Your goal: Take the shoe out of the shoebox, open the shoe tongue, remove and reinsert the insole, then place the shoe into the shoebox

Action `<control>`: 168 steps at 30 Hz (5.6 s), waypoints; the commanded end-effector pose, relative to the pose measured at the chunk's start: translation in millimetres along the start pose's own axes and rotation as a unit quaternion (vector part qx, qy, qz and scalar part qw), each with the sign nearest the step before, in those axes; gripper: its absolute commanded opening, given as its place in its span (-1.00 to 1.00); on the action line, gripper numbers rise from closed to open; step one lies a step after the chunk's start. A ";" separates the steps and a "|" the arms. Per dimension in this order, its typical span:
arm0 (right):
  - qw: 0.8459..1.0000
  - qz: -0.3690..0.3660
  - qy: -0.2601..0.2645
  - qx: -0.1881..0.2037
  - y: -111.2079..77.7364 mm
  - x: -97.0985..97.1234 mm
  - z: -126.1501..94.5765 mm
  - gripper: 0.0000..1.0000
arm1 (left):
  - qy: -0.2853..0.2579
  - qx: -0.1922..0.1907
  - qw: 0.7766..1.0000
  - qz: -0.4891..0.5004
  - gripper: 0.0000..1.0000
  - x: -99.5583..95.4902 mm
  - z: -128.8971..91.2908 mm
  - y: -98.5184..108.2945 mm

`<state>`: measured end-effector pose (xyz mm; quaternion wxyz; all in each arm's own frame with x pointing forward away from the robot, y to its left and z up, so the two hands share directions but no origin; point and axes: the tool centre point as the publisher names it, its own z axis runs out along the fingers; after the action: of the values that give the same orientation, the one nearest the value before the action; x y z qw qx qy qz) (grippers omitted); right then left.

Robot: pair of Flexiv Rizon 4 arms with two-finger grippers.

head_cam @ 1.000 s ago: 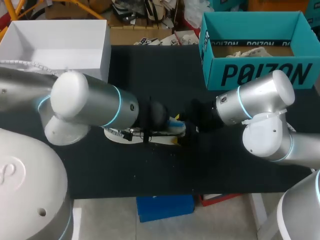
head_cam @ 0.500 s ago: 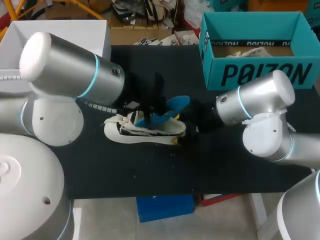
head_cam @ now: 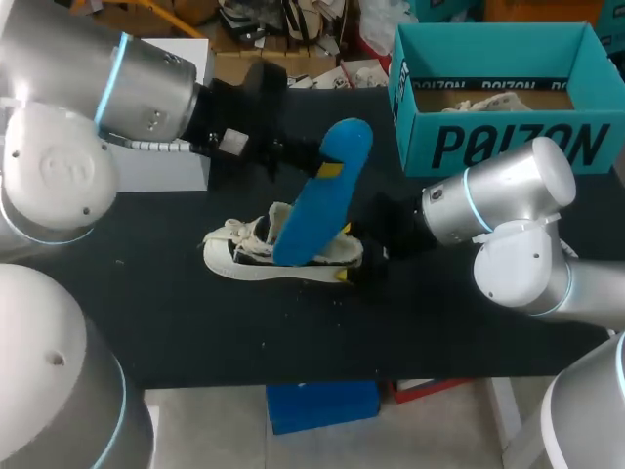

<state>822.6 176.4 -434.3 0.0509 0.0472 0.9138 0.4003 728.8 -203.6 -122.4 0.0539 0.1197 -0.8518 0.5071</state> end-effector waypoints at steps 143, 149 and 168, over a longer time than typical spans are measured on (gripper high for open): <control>0.981 -0.069 0.009 0.180 41.9 -3.8 -48.7 1.00 | 0.204 0.228 0.949 -0.074 -1.00 57.2 -96.5 -68.9; 0.992 -0.060 0.006 0.112 40.0 -4.1 -48.3 1.00 | 0.204 0.228 0.949 -0.074 -1.00 57.2 -96.5 -68.9; 0.998 -0.022 -0.017 -0.061 20.2 -7.9 -35.7 1.00 | 0.204 0.228 0.949 -0.074 -1.00 57.2 -96.5 -68.9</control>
<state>826.3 162.9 -387.0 0.0731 0.0374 0.9274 0.3651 689.4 -157.9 -3.7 0.2370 0.0847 -0.6736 0.6949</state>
